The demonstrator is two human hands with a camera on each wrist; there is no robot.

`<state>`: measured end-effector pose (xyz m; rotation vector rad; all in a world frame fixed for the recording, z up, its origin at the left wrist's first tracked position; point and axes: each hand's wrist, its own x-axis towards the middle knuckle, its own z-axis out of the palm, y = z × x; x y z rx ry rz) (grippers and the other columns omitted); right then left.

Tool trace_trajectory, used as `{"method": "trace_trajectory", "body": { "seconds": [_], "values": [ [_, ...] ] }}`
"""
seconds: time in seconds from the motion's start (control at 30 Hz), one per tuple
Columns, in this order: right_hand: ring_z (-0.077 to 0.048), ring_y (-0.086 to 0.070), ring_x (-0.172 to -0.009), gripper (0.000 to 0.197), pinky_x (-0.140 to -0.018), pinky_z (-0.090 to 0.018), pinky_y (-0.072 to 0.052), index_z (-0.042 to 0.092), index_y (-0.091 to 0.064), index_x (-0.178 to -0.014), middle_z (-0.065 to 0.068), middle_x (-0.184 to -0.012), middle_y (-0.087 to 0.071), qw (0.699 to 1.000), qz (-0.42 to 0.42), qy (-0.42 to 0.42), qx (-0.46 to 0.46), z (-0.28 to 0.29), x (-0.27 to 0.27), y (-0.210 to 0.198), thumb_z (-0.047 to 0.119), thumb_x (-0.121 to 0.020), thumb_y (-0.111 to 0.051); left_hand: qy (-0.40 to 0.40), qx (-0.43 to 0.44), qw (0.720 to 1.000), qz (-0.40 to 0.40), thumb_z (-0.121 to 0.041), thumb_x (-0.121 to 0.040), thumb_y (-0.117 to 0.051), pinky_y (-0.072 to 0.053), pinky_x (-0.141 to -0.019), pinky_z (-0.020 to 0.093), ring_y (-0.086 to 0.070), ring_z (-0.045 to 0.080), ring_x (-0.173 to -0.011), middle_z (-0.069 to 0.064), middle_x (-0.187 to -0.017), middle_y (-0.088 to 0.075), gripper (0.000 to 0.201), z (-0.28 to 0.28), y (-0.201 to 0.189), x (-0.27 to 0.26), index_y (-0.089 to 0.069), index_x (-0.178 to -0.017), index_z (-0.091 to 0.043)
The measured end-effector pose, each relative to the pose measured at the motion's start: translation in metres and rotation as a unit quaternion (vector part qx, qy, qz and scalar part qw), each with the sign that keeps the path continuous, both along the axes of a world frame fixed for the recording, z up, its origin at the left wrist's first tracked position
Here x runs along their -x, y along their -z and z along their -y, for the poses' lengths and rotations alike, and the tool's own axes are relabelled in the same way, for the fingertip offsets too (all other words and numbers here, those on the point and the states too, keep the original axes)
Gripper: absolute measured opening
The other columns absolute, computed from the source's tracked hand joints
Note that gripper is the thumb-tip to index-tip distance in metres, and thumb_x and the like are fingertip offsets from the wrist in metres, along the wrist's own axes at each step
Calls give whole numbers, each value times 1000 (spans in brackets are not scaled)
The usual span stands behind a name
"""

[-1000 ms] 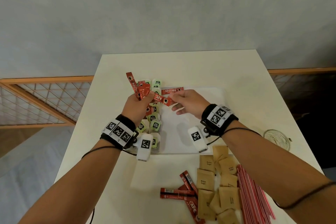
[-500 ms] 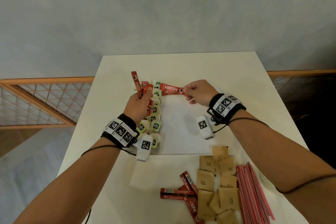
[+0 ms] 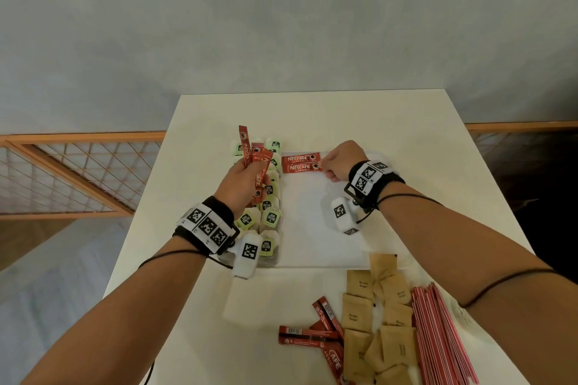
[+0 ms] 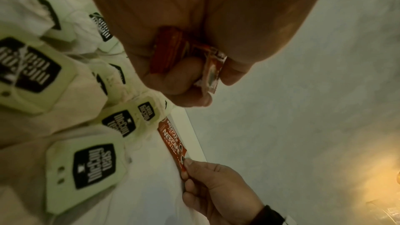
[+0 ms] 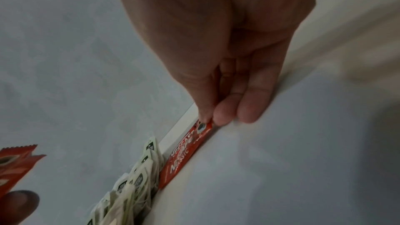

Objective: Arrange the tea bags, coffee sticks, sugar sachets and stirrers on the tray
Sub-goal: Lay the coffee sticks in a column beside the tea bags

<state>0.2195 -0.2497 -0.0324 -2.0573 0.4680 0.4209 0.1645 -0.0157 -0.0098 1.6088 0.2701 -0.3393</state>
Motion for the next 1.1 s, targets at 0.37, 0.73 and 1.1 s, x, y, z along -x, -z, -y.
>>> {"method": "trace_trajectory", "body": {
  "seconds": [0.37, 0.73, 1.1],
  "values": [
    [-20, -66, -62, 21, -80, -42, -63, -3, -76, -92, -15, -81, -76, 999, 4, 12, 34, -5, -4, 5, 17, -86, -78, 19, -18, 1000, 15, -24, -100, -57, -46, -50, 27, -58, 18, -54, 6, -80, -68, 14, -2, 0, 0, -65, -103, -14],
    [-24, -70, -69, 32, -64, -38, -61, 13, -69, -96, -11, -86, -74, 994, 93, -50, 32, -10, 12, -1, 45, -95, -63, 63, -75, 994, 40, -28, -99, -61, -49, -49, 25, -58, 17, -56, 4, -72, -65, 18, -4, 0, 7, -69, -92, -14],
    [-4, -62, -62, 8, -50, -22, -46, 19, -73, -98, 3, -89, -75, 967, 115, -188, -125, -31, 41, -28, 23, -97, -67, 123, -89, 987, 53, -26, -100, -59, -48, -48, 25, -62, 16, -53, 6, -69, -62, 17, 5, -10, 14, -68, -94, -12]
  ]
}}
